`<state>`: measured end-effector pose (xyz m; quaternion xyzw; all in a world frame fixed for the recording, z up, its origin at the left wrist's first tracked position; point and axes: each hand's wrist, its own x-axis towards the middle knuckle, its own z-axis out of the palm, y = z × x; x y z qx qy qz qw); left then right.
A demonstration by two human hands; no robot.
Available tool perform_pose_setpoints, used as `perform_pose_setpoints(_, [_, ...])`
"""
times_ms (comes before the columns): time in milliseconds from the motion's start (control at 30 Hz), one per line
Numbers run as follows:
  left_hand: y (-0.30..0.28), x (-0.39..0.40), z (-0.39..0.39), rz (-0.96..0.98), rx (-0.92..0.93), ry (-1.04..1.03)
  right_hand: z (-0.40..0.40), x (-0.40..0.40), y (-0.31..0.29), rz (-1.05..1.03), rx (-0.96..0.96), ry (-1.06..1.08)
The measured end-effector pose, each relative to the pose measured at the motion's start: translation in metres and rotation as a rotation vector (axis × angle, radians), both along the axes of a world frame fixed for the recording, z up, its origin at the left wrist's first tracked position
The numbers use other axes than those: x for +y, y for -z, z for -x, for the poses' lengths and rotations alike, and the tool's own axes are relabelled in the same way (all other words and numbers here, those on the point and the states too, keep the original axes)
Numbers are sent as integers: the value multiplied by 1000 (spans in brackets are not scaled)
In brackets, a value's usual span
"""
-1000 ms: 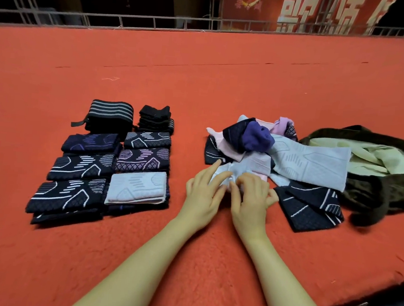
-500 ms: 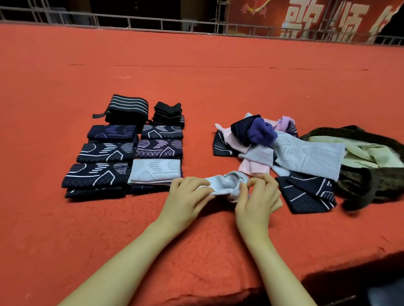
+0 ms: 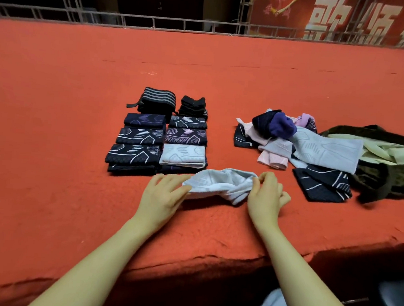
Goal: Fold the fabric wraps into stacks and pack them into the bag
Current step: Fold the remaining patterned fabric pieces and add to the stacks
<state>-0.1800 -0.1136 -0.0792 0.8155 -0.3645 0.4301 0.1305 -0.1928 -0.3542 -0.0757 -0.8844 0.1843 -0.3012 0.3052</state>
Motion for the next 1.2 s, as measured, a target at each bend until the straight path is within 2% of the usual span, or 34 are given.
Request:
perform_pose_setpoints(167, [12,34,16,50,99,-158,6,11,3,118,8,-121])
perform_pose_setpoints(267, [11,35,20,64,167,-192,4,23,0,45,8,-255])
perform_pose_setpoints(367, [4,29,22,86,236,-147,7,34,2,-53,-40,-269])
perform_pose_setpoints(500, [-22,1,12,233,273,-134,15,39,3,-162,-180,-320])
perform_pose_setpoints(567, [-34,-19,0,196,305,-174,17,40,3,-160,-207,-340])
perform_pose_setpoints(700, [-25,-50,-18,-28,350,-360,17,40,9,31,-187,-338])
perform_pose_setpoints(800, [-16,-51,-18,-27,387,-478,13,40,12,80,-190,-315])
perform_pose_setpoints(1033, [18,-31,10,85,215,-256,14,40,5,176,-221,-386])
perform_pose_setpoints(1200, [18,-26,15,166,117,-154,7,42,-14,350,-211,-471])
